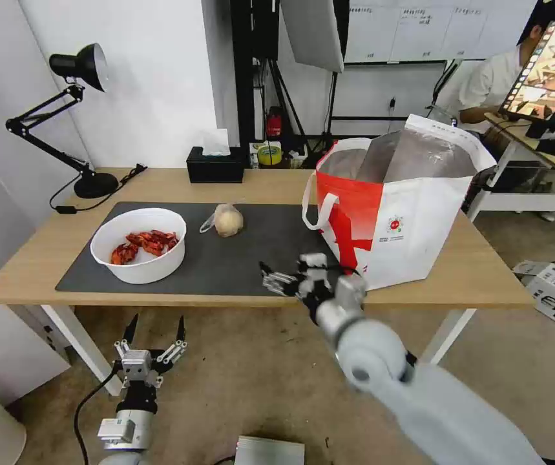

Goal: Pick up the trash from the table and place it into the takeout bag.

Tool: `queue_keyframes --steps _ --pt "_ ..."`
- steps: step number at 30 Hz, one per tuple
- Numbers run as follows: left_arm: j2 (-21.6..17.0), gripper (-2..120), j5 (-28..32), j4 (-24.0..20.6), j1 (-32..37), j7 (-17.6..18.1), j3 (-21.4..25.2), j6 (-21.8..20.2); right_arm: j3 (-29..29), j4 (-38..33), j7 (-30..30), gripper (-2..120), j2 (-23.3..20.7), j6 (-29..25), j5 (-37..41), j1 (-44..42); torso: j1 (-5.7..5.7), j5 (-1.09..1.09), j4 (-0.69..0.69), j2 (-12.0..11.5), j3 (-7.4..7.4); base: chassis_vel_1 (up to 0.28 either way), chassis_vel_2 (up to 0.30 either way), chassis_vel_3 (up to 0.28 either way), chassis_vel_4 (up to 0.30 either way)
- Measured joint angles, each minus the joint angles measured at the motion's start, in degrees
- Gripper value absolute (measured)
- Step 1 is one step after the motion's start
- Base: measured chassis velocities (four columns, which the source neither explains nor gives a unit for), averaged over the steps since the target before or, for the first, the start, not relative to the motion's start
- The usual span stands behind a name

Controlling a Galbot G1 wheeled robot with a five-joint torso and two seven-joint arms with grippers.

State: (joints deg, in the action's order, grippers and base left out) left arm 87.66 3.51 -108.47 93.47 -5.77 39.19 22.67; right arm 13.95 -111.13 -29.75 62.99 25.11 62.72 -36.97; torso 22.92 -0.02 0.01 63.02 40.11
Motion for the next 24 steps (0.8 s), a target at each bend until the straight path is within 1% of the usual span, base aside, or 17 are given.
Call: queue_keyframes --steps 3,4,6,7,10,11,13,17,20,21,24 --pt "0.26 100 0.15 0.14 -0.01 0.00 0.14 0.25 3.77 6.81 0.41 100 2.68 1.07 -1.04 7.30 0.00 0.00 0.00 0.00 0.00 0.000 0.000 0.000 0.000" --pt "0.26 100 0.15 0.14 -0.01 0.00 0.14 0.25 3.77 6.81 0.41 100 2.68 1.07 -1.04 7.30 0.00 0.00 0.00 0.00 0.00 0.000 0.000 0.000 0.000" --pt "0.32 100 0.25 0.35 -0.06 0.01 0.23 0.48 6.85 13.10 0.59 100 4.50 0.51 -4.30 11.23 0.00 0.00 -0.01 0.00 0.00 0.000 0.000 0.000 0.000" --pt "0.32 100 0.25 0.35 -0.06 0.01 0.23 0.48 6.85 13.10 0.59 100 4.50 0.51 -4.30 11.23 0.00 0.00 -0.01 0.00 0.00 0.000 0.000 0.000 0.000" --pt "0.30 100 0.29 0.76 -0.33 0.00 0.28 0.60 10.35 20.90 1.35 100 7.17 -1.73 -8.72 15.07 0.01 0.00 -0.01 0.00 0.00 0.000 0.000 0.000 0.000" --pt "0.30 100 0.29 0.76 -0.33 0.00 0.28 0.60 10.35 20.90 1.35 100 7.17 -1.73 -8.72 15.07 0.01 0.00 -0.01 0.00 0.00 0.000 0.000 0.000 0.000" --pt "0.32 100 0.32 1.03 -0.55 0.01 0.24 0.67 12.90 27.13 1.99 100 10.01 -4.56 -11.95 17.50 0.00 0.01 -0.02 0.00 0.00 0.000 0.000 0.000 0.000" --pt "0.34 100 0.33 1.13 -0.59 0.01 0.17 0.70 13.79 29.93 2.36 100 11.34 -5.67 -12.87 18.61 0.00 0.00 0.00 0.00 0.00 0.000 0.000 0.000 0.000" --pt "0.36 100 0.41 1.22 -0.61 0.01 0.19 0.84 16.03 38.46 4.42 100 15.38 -8.75 -14.67 21.91 0.00 0.00 -0.01 0.00 0.00 0.000 0.000 0.000 0.000" --pt "0.36 100 0.41 1.22 -0.61 0.01 0.19 0.84 16.03 38.46 4.42 100 15.38 -8.75 -14.67 21.91 0.00 0.00 -0.01 0.00 0.00 0.000 0.000 0.000 0.000" --pt "0.31 100 0.53 1.24 -0.60 0.01 0.39 0.99 17.08 43.69 5.73 100 17.95 -10.04 -15.74 23.76 0.00 0.00 -0.01 0.00 0.00 0.000 0.000 0.000 0.000"
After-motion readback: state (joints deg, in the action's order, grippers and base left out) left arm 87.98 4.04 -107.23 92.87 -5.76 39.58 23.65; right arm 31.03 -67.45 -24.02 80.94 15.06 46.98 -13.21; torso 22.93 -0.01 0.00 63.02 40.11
